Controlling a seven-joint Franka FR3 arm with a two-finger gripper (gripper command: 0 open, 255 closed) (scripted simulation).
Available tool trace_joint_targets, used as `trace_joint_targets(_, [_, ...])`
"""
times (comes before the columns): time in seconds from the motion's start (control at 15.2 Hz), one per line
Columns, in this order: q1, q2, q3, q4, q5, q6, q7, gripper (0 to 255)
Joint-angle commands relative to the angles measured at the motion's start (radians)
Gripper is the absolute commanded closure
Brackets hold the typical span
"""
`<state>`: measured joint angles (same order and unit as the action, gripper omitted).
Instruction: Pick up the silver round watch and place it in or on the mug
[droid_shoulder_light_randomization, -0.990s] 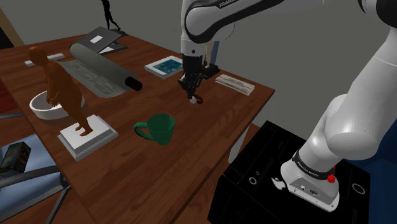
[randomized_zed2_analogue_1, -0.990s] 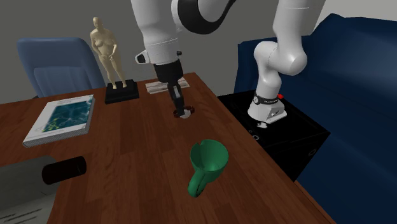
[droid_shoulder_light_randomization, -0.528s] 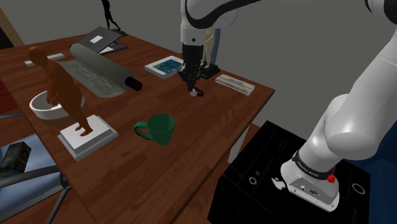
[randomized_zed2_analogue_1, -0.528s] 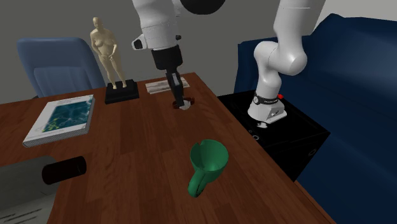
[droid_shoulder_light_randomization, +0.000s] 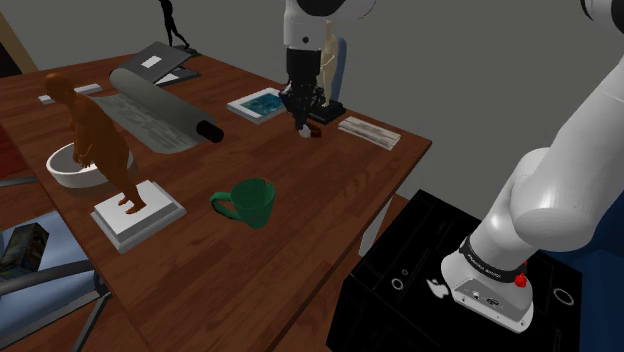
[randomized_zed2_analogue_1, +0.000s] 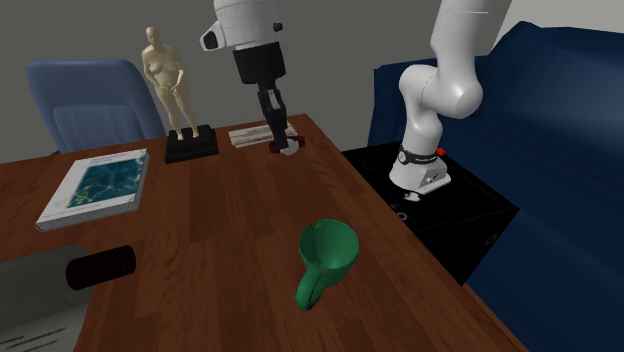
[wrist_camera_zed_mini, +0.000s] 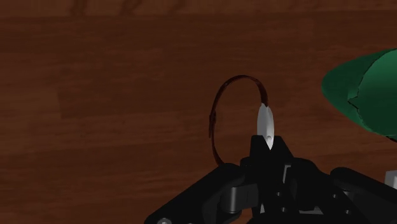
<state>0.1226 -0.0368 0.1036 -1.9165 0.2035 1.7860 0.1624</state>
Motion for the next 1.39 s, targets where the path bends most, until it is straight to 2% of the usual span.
trace_joint_targets(0.0, [0.0,-0.002,0.0,0.025,-0.001,-0.027,0.006,255])
trace_joint_targets(0.07, [0.0,-0.003,0.0,0.034,-0.001,-0.037,0.007,255])
trace_joint_targets(0.59, [0.093,0.102,0.092,0.178,-0.005,-0.039,0.197,255])
trace_joint_targets(1.12, [0.201,0.273,0.165,0.413,-0.05,-0.071,0.389,255])
trace_joint_targets(1.32, [0.207,0.282,0.167,0.399,-0.052,-0.047,0.393,255])
